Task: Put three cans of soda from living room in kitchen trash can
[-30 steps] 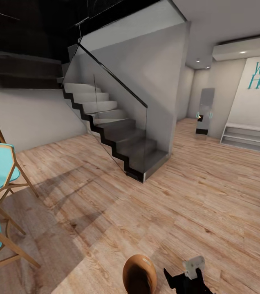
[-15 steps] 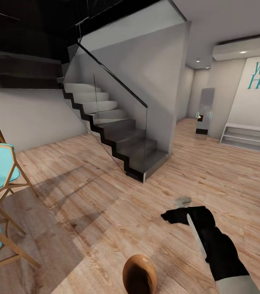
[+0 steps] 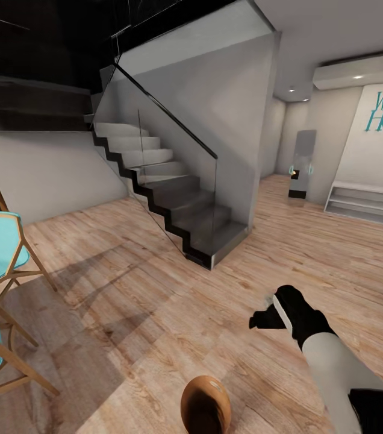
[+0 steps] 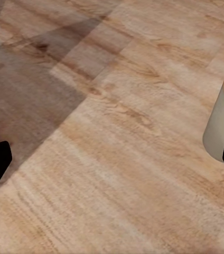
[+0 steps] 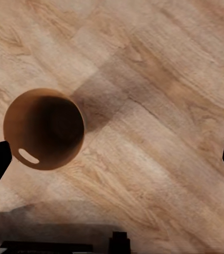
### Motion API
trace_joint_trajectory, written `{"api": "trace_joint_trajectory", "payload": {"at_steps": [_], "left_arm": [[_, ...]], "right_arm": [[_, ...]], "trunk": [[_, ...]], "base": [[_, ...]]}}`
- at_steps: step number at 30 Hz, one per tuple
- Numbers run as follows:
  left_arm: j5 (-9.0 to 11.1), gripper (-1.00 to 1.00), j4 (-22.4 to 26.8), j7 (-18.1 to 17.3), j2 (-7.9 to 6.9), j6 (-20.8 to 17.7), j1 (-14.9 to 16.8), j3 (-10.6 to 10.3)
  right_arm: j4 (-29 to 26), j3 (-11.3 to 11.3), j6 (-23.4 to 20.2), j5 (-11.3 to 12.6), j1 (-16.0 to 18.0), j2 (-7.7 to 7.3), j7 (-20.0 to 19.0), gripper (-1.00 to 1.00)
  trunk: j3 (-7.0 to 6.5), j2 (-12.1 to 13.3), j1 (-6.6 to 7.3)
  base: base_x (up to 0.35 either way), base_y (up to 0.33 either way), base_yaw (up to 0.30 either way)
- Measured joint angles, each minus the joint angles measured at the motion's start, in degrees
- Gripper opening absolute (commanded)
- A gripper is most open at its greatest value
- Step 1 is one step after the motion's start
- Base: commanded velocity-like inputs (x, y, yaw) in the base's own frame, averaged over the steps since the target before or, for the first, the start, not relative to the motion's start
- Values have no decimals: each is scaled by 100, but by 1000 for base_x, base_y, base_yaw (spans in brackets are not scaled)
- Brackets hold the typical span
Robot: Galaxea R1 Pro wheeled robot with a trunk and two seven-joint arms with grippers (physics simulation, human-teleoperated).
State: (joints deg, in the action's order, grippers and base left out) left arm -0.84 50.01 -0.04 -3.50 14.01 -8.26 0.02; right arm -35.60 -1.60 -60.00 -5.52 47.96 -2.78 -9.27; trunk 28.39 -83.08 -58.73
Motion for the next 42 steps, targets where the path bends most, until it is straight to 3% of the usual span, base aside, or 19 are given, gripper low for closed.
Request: {"api": "trace_joint_trajectory", "payload": {"at_steps": [9,11,19,28,42], "left_arm": [[34,100,0,8,8,-3,0,6],[32,100,0,13,13,-8,0,7],[31,100,7,-1,8,-20,0,7],[31,100,9,-12,7,-21,0,7],[31,100,9,-16,7,-30,0,7]], "right_arm": [[212,15,0,10,73,304,364,100],[227,19,0,12,78,469,413,100],[243,43,0,-7,81,760,499,100],[249,-34,358,49,69,768,809,100],[275,-33,476,38,50,761,855,100]], "trunk": [[0,0,0],[35,-79,-43],[179,-400,-219],[341,-761,-417],[592,-1322,-724]], "base": [[0,0,0],[0,0,0],[0,0,0],[0,0,0],[0,0,0]]}}
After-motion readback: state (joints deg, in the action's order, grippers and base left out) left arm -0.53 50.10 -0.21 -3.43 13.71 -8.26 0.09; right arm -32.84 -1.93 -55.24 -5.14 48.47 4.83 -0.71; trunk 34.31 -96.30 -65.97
